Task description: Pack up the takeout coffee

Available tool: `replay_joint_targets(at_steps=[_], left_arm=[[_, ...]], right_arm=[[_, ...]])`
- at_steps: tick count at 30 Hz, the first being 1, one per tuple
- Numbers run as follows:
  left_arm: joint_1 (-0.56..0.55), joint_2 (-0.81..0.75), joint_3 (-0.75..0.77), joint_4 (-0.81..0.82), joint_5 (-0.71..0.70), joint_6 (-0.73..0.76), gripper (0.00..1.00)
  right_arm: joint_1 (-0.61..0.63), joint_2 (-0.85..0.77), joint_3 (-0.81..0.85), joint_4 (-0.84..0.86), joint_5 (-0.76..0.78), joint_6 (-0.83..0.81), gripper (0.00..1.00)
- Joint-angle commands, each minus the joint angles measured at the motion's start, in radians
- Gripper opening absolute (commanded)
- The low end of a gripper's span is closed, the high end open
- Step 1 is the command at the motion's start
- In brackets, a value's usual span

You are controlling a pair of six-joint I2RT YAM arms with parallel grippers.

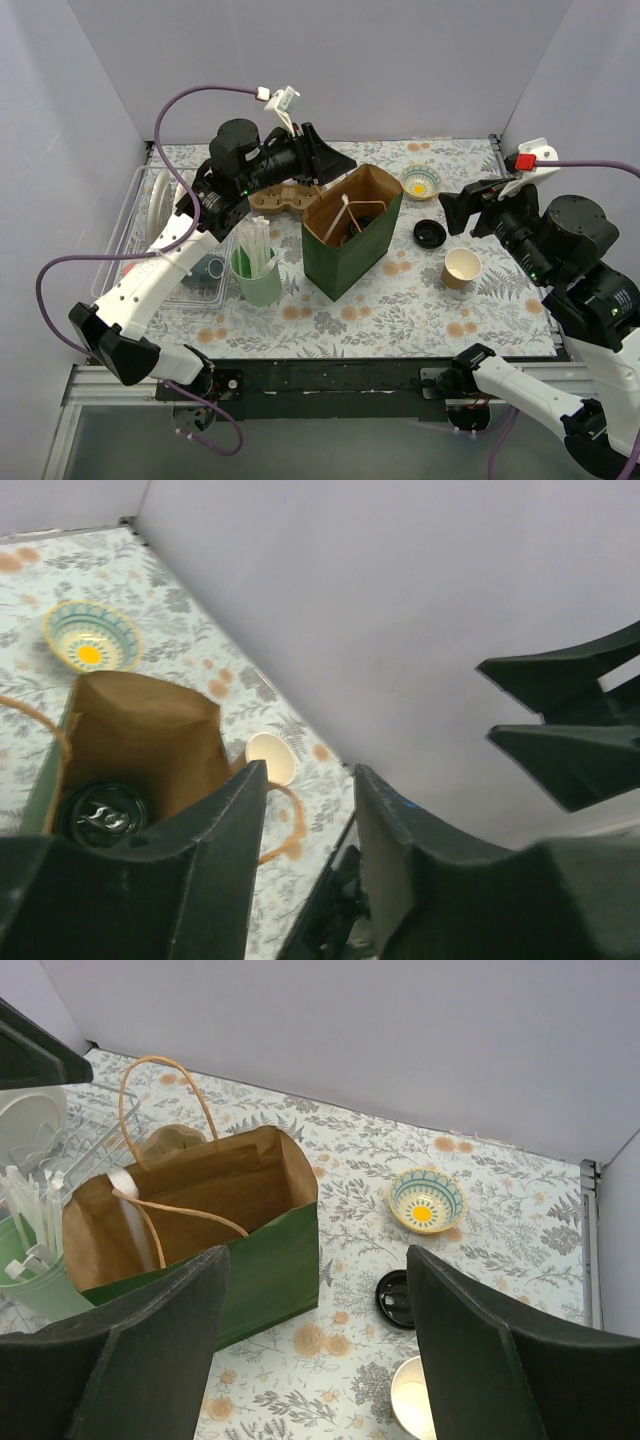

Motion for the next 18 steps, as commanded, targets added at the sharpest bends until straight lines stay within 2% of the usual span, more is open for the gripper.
replay_joint_targets(at_steps=[1,3,7,8,13,14,18], left_arm=[[-0.001,-0.016,-0.008,-0.043,-0.043,0.035,0.53],[-0.001,-0.022,-0.003,-0.072,-0.057,0.077,0.57],[-0.001,-0.055,-0.012,-0.176,-0.109,0.129,0.75],[-0.001,-0.068,-0.023,-0.190,-0.123,0.138,0.98],[-0.001,-0.206,-0.136,-0.277,-0.176,0.155,0.98],[-0.001,-0.234,-0.188,-0.284,-0.189,0.152,0.98],[-0.001,-0.398,-0.351,-0.273,-0.213,0.138,0.98]], right_arm=[[-0.003,0.033,-0.005,-0.051,0.035,0.057,0.79],[-0.003,0.044,0.006,-0.086,0.013,0.117,0.79],[-0.003,0.046,-0.009,-0.149,0.028,0.234,0.80],[-0.003,0.046,-0.014,-0.154,0.005,0.248,0.80],[-0.003,0.063,-0.017,-0.212,-0.118,0.307,0.82],[-0.003,0.061,-0.020,-0.211,-0.150,0.321,0.99],[-0.003,0.035,-0.047,-0.208,-0.150,0.399,0.99]])
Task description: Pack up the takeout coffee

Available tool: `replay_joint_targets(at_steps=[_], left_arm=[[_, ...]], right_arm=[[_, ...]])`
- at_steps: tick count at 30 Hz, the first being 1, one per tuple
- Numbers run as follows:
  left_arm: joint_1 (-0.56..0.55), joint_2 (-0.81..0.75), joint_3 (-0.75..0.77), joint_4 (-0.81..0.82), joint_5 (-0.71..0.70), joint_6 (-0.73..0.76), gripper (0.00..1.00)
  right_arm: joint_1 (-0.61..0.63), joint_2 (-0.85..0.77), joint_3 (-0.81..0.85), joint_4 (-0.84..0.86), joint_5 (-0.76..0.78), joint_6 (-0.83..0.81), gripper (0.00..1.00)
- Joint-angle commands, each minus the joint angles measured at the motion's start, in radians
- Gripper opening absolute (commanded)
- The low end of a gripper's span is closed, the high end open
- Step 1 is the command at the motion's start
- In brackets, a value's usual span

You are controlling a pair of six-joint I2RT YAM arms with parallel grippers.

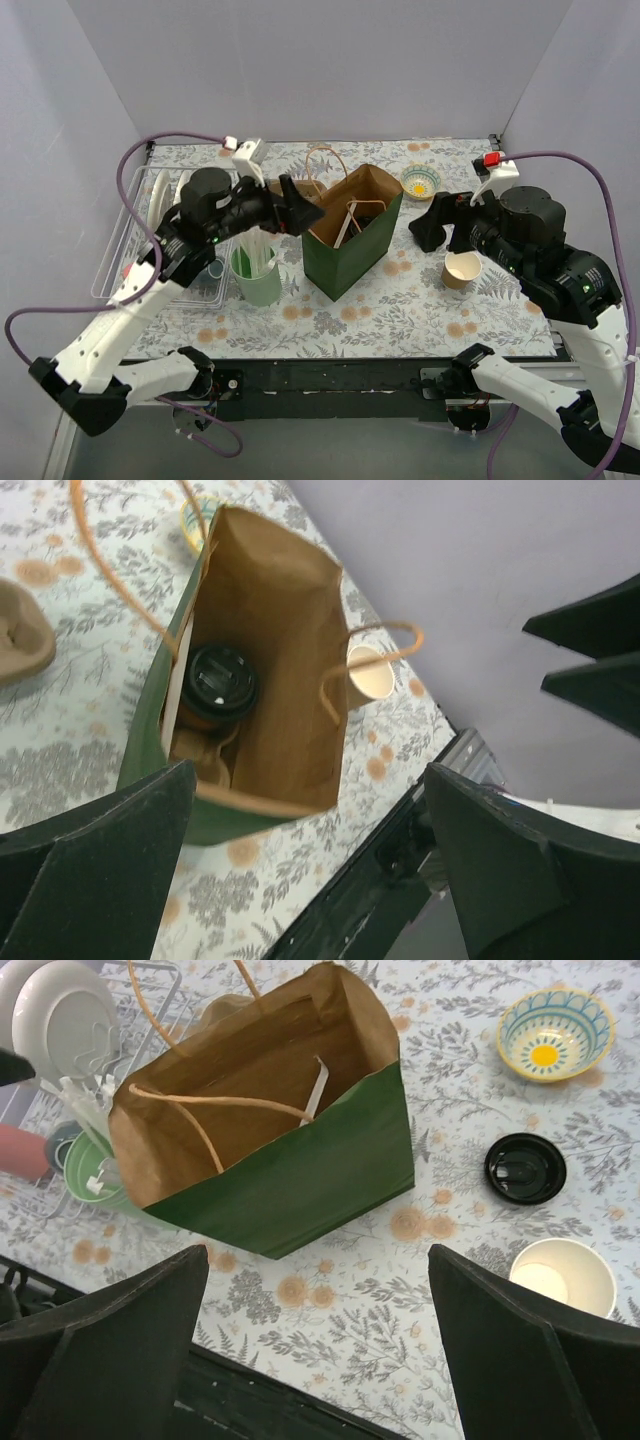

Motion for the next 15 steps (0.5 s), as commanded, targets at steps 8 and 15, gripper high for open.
replay_joint_targets(at_steps=[8,15], left_arm=[[-0.001,-0.344,-0.251,0.008,-0.080,-0.046,0.98],[-0.001,-0.362,-0.248,0.004,-0.069,-0.065,0.98]], right_arm=[[-0.003,-0.135,-0.148,0.061,-0.056,0.178,0.99],[-0.003,-0.244,-0.221,0.140,-0.038,0.178,0.99]])
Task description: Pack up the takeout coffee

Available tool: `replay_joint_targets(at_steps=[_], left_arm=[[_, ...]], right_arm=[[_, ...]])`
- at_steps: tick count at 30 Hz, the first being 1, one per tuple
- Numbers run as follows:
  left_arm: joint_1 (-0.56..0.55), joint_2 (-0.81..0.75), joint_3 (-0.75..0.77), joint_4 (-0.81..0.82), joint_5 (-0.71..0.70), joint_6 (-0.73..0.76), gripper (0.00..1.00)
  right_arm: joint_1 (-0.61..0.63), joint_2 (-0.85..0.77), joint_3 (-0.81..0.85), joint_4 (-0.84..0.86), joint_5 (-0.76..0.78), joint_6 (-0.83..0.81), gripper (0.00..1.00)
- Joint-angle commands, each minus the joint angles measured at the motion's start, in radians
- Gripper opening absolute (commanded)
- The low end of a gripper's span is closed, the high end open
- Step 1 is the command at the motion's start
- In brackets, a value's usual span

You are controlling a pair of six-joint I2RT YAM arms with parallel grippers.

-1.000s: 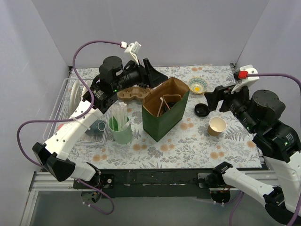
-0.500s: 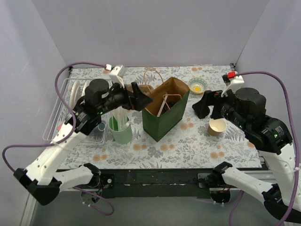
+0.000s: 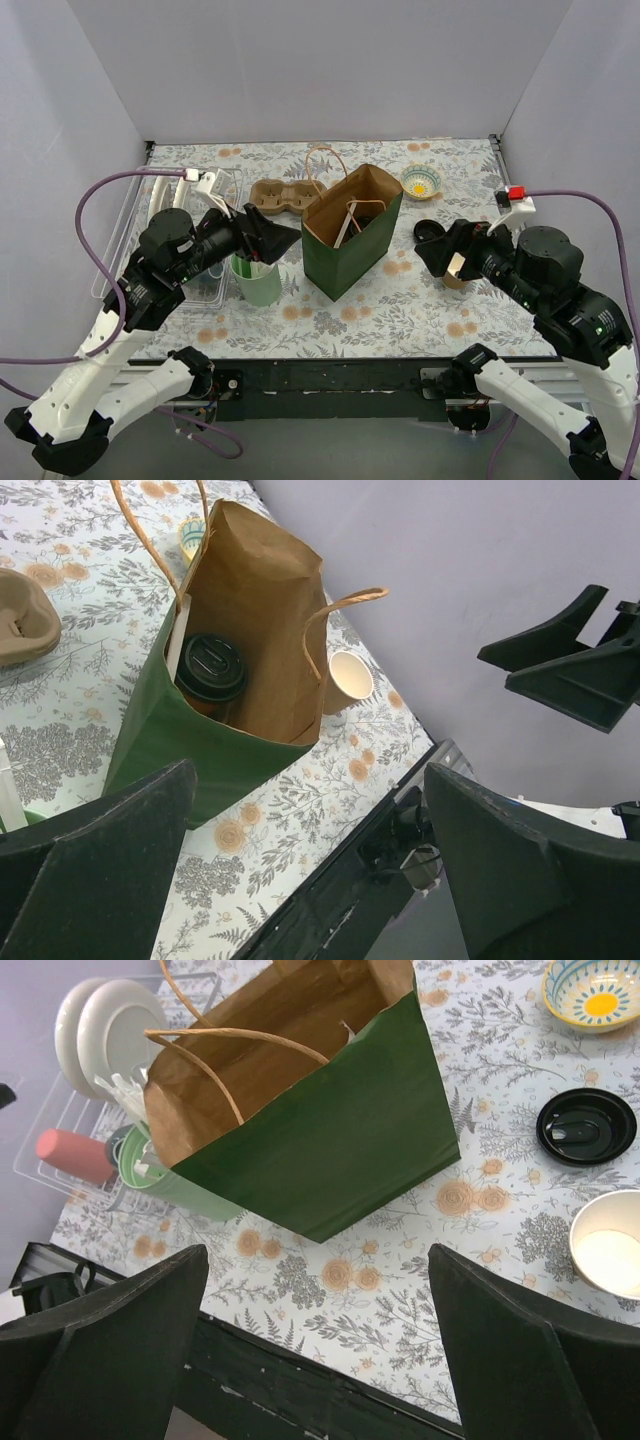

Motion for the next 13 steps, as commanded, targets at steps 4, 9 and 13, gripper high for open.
replay_joint_targets(at_steps=[4,9,13], left_arm=[[-0.001,-0.032,-0.021,0.009,-0.001,-0.024,0.98],[-0.001,-0.058,-0.043,0.038,-0.012,-0.035,0.98],[-0.001,-0.061,-0.052,0.048,-0.018,-0.043,0.98]], right_arm=[[-0.003,-0.055,-0.010,0.091,0.019,0.007,0.99],[-0.005,-0.061,0.000,0.104,0.015,-0.019,0.99],[-0.003,-0.044,0.031,0.073,0.018,-0.036,0.99]])
